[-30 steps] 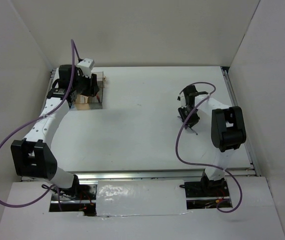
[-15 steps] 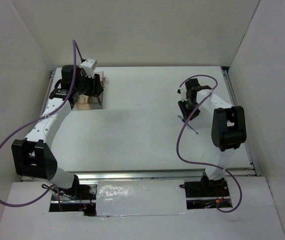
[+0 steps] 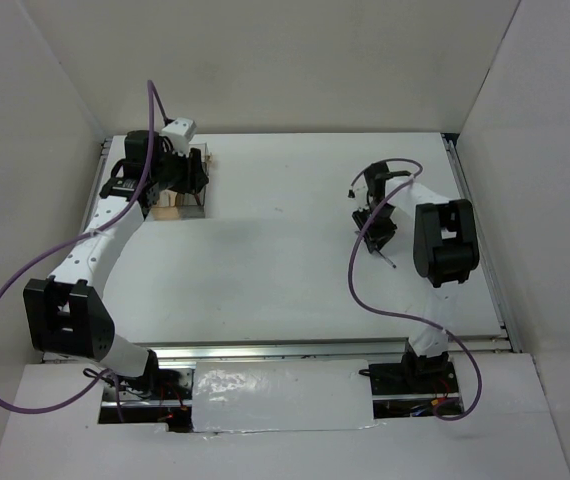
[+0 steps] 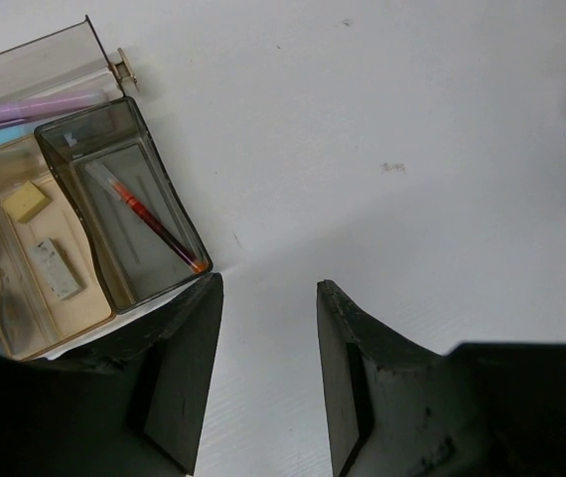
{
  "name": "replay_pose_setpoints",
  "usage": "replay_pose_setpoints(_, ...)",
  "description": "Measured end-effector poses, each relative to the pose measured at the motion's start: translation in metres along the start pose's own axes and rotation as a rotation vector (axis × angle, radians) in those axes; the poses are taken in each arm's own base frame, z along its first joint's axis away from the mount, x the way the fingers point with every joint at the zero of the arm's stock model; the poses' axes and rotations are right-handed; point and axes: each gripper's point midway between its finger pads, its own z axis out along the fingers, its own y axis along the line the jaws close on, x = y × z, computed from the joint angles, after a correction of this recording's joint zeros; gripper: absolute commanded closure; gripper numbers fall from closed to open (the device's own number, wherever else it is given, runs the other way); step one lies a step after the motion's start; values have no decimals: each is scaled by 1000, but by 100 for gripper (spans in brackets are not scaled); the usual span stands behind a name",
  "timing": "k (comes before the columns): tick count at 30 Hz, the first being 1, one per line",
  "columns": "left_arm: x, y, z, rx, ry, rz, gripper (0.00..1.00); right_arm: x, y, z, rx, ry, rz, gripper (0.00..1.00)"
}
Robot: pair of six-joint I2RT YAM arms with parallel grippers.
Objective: Sort the stationery into containers
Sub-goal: Pick up the pen from the center of the board.
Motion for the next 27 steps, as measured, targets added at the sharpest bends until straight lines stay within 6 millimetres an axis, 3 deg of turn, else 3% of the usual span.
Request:
replay_pose_setpoints(3,0,0,0,-3,-2,1,45,0,-1,0,-3,12,-9,64)
replay_pose_setpoints(9,0,0,-2,-4,-9,2,46,0,-1,0,-3,25,-27,98)
replay_pose_setpoints(12,2,-4,-5,8,-25,-14,43,-2,4,0,-19,22,-29,100)
replay_pose_setpoints(15,10,-18,-12,62,-60,-71,37,-12,28,-9,-124,-35,-6,100)
replay_pose_setpoints(16,15,-27,-15,96,-72,-107,22,-19,41,-16,-183,-72,8,100)
replay_pose_setpoints(17,19,-35,-19,128,-81,-141,20,-27,54,-28,-239,-118,23,100)
replay_pose_setpoints(22,29,-88,-22,317,-77,-260,20,-71,121,-121,-539,-418,40,100)
replay_pose_setpoints(27,36,-151,-27,489,-38,-318,22,-90,164,-200,-774,-609,17,100)
